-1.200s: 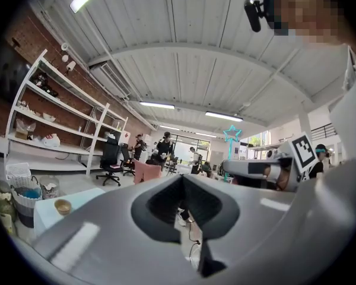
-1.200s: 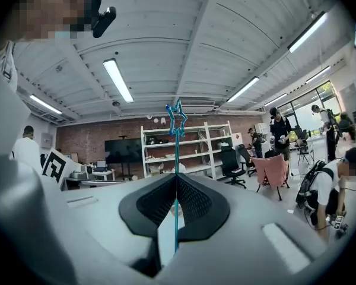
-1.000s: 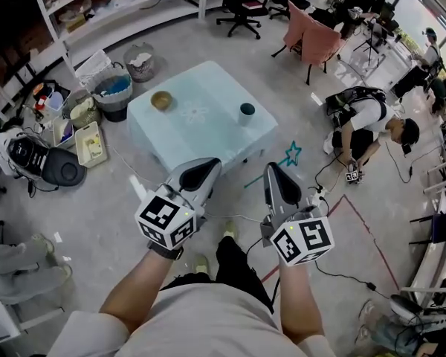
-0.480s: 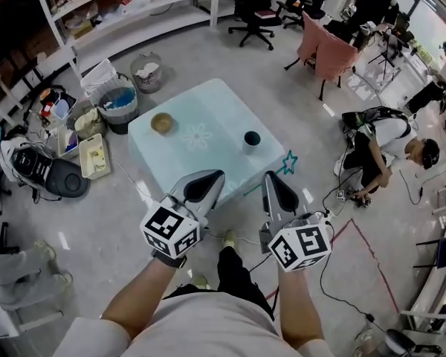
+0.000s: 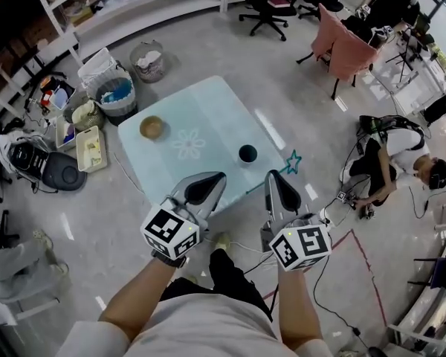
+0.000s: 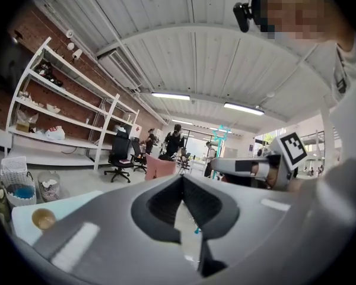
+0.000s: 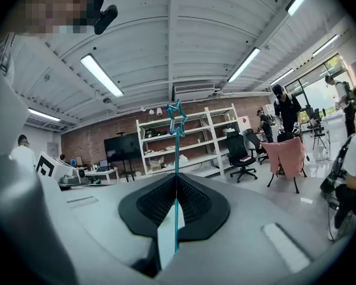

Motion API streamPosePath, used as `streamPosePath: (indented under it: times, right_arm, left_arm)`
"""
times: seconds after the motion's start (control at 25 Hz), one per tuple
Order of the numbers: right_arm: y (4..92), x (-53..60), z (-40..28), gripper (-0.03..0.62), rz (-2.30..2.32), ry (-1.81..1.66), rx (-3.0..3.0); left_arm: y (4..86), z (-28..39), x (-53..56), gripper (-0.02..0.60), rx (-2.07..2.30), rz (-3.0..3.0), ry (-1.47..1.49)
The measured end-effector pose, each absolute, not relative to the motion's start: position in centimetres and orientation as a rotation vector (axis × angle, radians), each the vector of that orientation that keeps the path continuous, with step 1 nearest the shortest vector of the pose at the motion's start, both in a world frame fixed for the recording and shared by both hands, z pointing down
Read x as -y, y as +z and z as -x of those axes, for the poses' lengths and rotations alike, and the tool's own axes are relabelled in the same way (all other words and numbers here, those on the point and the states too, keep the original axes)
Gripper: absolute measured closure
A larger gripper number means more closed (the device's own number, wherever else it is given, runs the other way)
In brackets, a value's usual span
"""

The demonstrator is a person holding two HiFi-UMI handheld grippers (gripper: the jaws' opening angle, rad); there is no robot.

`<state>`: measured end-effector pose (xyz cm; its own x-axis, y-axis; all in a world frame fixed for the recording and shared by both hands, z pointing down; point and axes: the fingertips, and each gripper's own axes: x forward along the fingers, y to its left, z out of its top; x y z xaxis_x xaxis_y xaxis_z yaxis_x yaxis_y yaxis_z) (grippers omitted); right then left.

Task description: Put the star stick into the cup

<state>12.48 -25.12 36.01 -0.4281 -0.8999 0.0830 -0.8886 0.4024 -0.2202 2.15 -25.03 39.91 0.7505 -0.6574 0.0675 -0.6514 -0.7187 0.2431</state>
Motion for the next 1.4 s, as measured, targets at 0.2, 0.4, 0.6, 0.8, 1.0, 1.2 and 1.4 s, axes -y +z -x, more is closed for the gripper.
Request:
streamPosePath:
  times: [0.2,0.4,0.6,0.8,1.0,1.2,1.4]
  right_arm:
    - [38.3,29.4,-14.2,0.579,1.638,-0.396,-2.606]
    - [41.2,32.8,-15.5,0.579,1.67,-0.409,-2.577]
    - [43.1,35.5,-16.1,0.579,1.738,-0.337,-2.529]
    - [45.9,37.9,-15.7,0.579,1.787,-0.302,-2.517]
    - [50.3,39.3,-15.4,0.579,1.826,-0.316,-2.513]
    - [54.4,40.7,-14.9,0.579,1.851,-0.308,-2.515]
    - [58.4,41.8,-14.5,0.579,1.882,-0.317,-2.536]
  left_arm:
    - [41.8,-4.4,28.8,0.575,1.046,-2.7,-0.011]
    - [44.8,-5.8,31.4,0.575,1.043,-2.672,0.021]
    - [48.3,-6.0,33.3,0.575,1.027,-2.647,0.036]
    - [51.6,-5.7,35.4,0.575,1.016,-2.619,0.025]
    - [55.1,-5.9,36.8,0.575,0.992,-2.618,0.031]
    - [57.8,-6.1,37.8,0.575,0.978,-2.62,0.032]
    - [60.5,-6.0,38.4,0.575,0.969,-2.607,0.043]
